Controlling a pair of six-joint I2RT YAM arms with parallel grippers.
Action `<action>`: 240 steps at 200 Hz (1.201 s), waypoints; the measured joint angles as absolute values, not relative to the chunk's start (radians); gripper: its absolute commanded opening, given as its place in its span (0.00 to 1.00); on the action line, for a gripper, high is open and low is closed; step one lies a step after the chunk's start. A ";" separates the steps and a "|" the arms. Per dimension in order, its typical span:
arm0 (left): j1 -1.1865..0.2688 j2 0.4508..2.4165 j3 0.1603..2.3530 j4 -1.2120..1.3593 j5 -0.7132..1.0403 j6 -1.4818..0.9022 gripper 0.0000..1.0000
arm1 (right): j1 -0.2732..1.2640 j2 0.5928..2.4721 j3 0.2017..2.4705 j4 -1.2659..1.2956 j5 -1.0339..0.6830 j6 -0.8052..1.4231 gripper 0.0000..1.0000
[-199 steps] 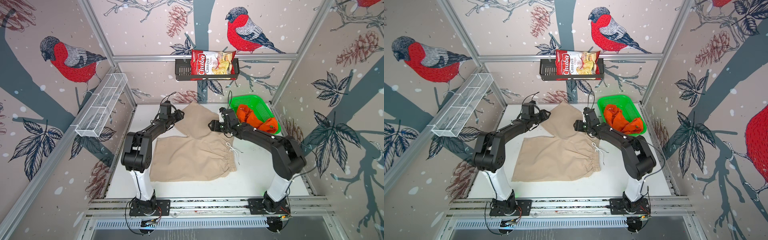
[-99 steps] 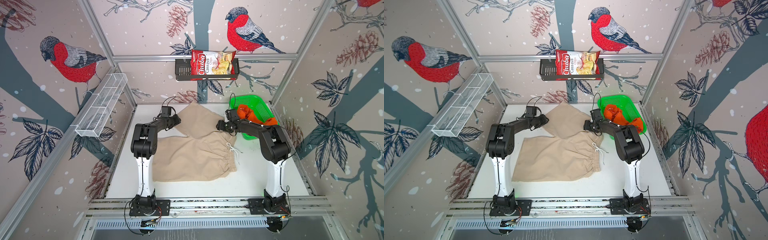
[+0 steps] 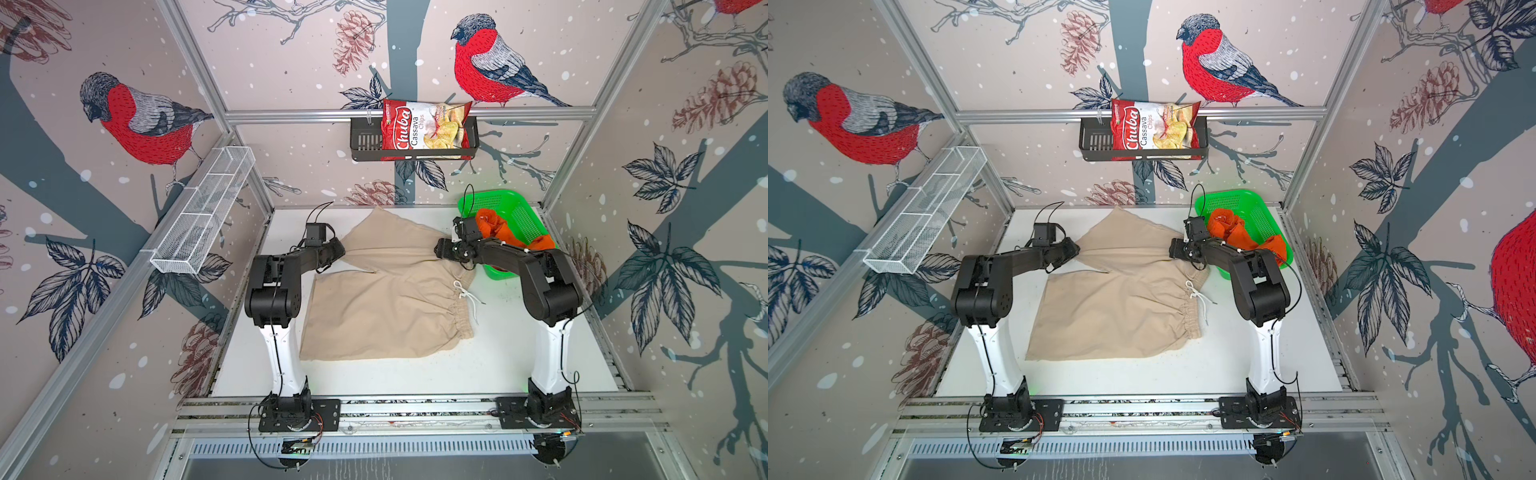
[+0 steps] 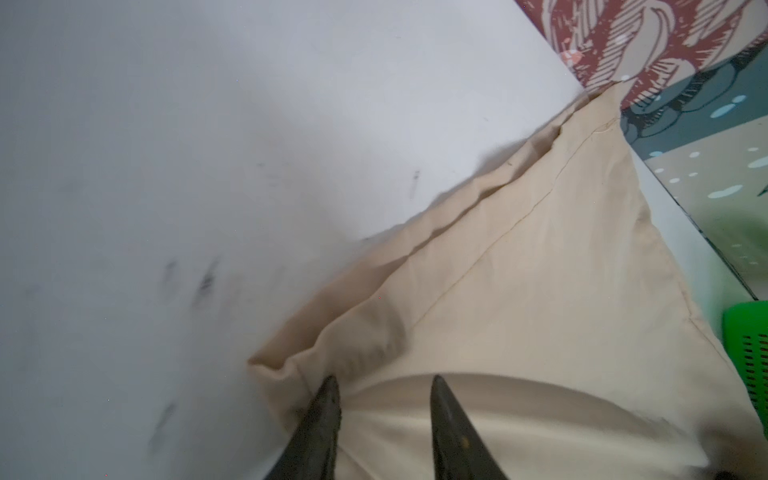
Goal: Fold and stack the shorts
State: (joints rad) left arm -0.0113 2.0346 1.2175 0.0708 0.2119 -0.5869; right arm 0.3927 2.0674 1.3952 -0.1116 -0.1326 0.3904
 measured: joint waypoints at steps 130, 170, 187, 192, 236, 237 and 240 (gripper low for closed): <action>-0.167 2.039 1.460 -0.007 0.262 -0.529 0.44 | 0.678 1.831 1.161 -0.051 -0.131 0.422 0.70; -0.171 2.210 1.653 -0.067 0.268 -0.512 0.44 | 0.818 1.863 1.125 0.057 -0.137 0.472 0.69; -0.172 2.281 1.734 -0.093 0.274 -0.500 0.43 | 0.854 1.914 1.135 0.077 -0.137 0.479 0.69; -0.172 2.300 1.757 -0.103 0.278 -0.498 0.43 | 0.862 1.927 1.139 0.078 -0.136 0.482 0.68; -0.172 2.439 1.912 -0.179 0.281 -0.494 0.42 | 0.909 1.983 1.129 0.129 -0.127 0.501 0.67; -0.172 2.441 1.913 -0.179 0.281 -0.494 0.42 | 0.910 1.983 1.128 0.131 -0.127 0.501 0.67; -0.171 2.449 1.921 -0.180 0.280 -0.494 0.42 | 0.910 1.983 1.122 0.139 -0.126 0.501 0.67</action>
State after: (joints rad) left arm -0.1715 2.4485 1.9205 -0.1802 0.2802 -0.4942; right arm 0.9104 1.9835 1.1217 0.1387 -0.1257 0.5011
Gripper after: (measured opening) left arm 0.420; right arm 0.674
